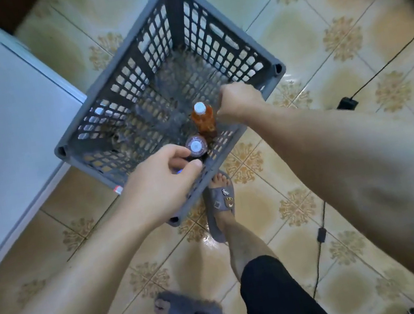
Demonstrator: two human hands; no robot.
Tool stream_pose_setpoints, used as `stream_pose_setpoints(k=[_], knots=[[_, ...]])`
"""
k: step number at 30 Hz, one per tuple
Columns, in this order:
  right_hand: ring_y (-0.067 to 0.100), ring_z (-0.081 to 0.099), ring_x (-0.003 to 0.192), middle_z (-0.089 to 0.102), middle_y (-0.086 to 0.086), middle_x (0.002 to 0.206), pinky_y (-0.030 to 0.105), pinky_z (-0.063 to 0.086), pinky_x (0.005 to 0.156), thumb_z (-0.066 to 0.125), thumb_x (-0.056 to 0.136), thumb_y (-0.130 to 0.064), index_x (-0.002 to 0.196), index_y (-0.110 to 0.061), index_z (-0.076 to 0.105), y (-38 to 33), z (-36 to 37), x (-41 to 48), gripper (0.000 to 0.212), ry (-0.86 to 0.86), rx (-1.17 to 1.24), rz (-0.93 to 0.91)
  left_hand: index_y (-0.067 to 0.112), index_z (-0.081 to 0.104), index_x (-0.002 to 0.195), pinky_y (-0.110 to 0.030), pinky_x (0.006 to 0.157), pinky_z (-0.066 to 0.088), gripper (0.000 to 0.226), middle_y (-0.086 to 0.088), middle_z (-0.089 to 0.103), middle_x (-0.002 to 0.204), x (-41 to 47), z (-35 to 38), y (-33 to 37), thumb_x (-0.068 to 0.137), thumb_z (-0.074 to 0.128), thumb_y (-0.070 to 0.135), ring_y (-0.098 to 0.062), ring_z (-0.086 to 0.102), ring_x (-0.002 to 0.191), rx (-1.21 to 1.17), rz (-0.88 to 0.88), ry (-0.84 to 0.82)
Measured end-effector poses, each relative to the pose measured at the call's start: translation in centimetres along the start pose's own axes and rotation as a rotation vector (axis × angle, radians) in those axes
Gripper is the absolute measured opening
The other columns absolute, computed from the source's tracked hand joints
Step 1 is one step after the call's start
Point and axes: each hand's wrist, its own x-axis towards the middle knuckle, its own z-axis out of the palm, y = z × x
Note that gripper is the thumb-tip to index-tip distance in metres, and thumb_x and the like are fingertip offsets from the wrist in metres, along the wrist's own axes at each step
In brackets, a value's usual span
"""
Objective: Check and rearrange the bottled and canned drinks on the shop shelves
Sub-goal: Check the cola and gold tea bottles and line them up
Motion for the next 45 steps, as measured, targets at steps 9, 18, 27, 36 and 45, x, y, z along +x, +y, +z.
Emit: stream_pose_setpoints(k=[9,18,27,36,45], knots=[[0.023,0.061,0.077,0.057,0.002,0.078,0.034,0.051,0.063,0.061,0.082,-0.009,0.085,-0.014,0.058,-9.4,-14.0,-20.4,0.007,0.316,-0.017,-0.142,0.038,0.058,0.121,-0.038,0.092,0.052,0.030,0.022,0.063,0.100,-22.5,-8.7,2.3,0.094,0.058,0.050,-0.010,0.062,0.101,0.146,0.263,0.229],[0.031,0.062,0.110,0.066,0.007,0.122,0.033,0.050,0.085,0.060,0.095,-0.035,0.122,-0.017,0.064,-26.0,-28.5,-53.9,0.033,0.762,-0.168,-0.449,0.033,0.059,0.124,-0.035,0.090,0.053,0.035,0.014,0.067,0.113,-53.0,-20.8,2.2,0.095,0.056,0.052,-0.013,0.063,0.102,0.313,0.519,0.650],[0.023,0.061,0.113,0.068,-0.004,0.124,0.031,0.048,0.088,0.058,0.092,-0.044,0.124,-0.033,0.063,-41.5,-36.7,-74.7,0.034,1.053,-0.019,-0.865,0.034,0.058,0.120,-0.028,0.081,0.053,0.031,0.025,0.059,0.092,-70.6,-30.9,-2.1,0.094,0.057,0.051,-0.001,0.062,0.087,0.244,0.578,1.070],[0.026,0.064,0.104,0.068,0.002,0.114,0.035,0.052,0.087,0.059,0.091,-0.041,0.112,-0.024,0.067,-58.8,-38.0,-78.6,0.029,1.069,-0.072,-1.217,0.033,0.059,0.124,-0.027,0.084,0.052,0.035,0.023,0.061,0.099,-74.7,-42.6,-8.7,0.094,0.058,0.052,-0.004,0.062,0.092,0.210,0.356,1.326],[0.025,0.061,0.109,0.063,0.003,0.121,0.046,0.054,0.094,0.070,0.084,-0.044,0.132,-0.020,0.049,-72.8,-39.0,-71.2,0.057,0.937,0.272,-1.216,0.035,0.059,0.125,-0.022,0.080,0.051,0.035,0.024,0.060,0.099,-72.1,-52.6,-13.6,0.095,0.057,0.052,0.000,0.060,0.090,0.063,0.173,1.393]])
